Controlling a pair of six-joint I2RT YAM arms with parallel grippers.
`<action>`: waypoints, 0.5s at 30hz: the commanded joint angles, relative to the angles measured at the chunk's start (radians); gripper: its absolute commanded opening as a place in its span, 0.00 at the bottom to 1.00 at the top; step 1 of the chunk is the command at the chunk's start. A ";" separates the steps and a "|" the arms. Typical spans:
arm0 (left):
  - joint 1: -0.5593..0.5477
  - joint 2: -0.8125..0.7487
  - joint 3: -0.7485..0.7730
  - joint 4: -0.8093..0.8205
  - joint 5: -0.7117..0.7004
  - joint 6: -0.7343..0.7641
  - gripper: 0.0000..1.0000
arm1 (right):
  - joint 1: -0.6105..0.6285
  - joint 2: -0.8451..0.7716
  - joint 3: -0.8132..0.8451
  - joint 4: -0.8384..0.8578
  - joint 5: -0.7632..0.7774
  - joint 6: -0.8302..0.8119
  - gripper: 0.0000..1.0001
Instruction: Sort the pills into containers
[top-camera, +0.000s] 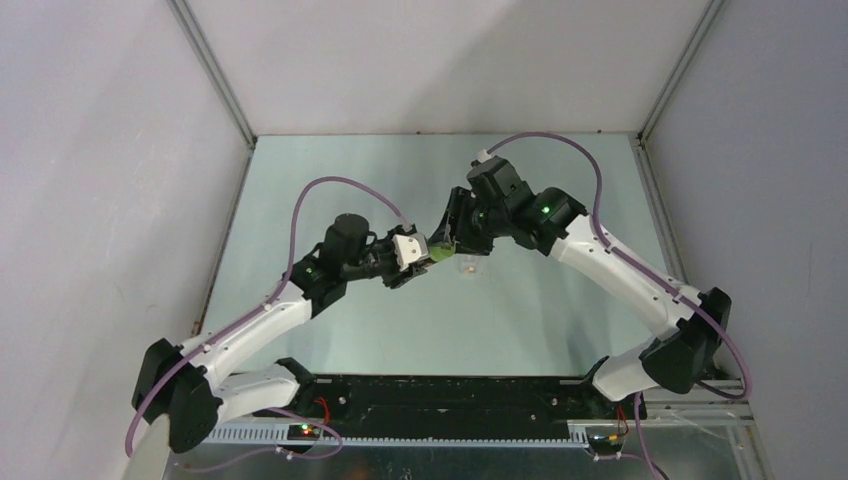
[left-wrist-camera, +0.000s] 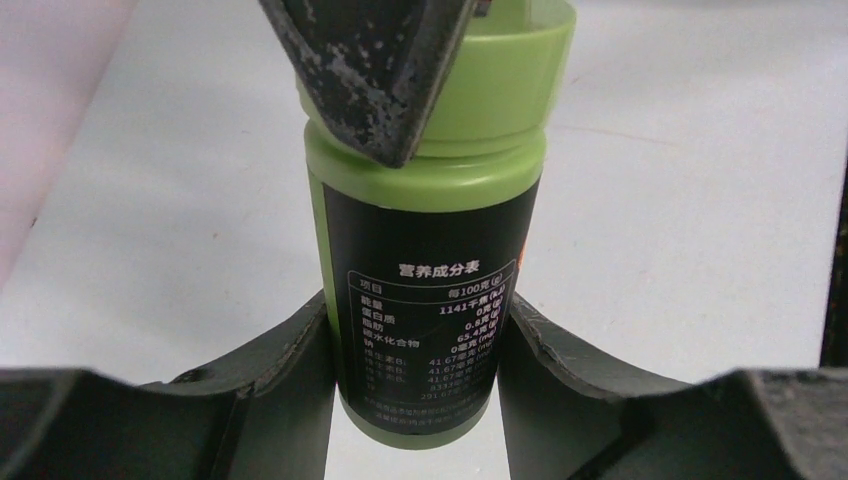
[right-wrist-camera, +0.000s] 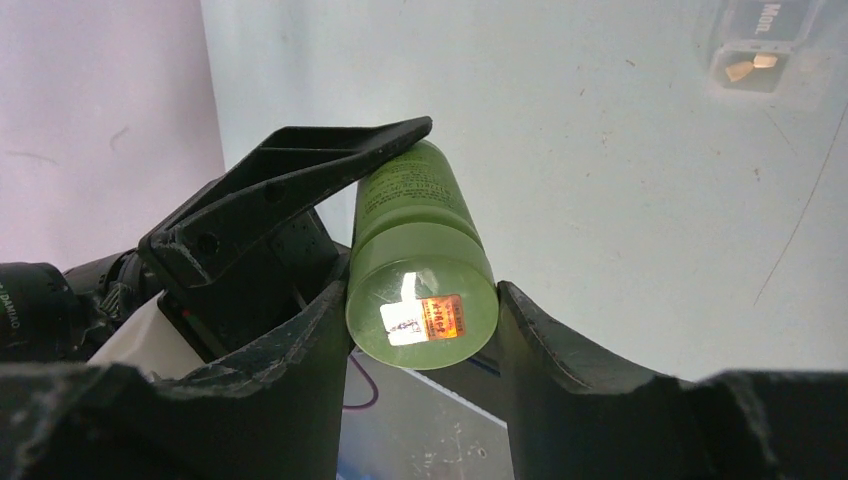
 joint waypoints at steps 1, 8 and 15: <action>-0.029 -0.072 0.015 0.228 -0.047 0.099 0.00 | 0.033 0.058 0.022 -0.048 -0.058 -0.018 0.39; -0.030 -0.084 -0.004 0.277 -0.050 0.077 0.00 | 0.002 0.039 0.002 -0.003 -0.118 0.062 0.41; -0.030 -0.082 -0.034 0.304 -0.071 0.073 0.00 | -0.003 -0.012 -0.021 0.015 -0.101 0.257 0.47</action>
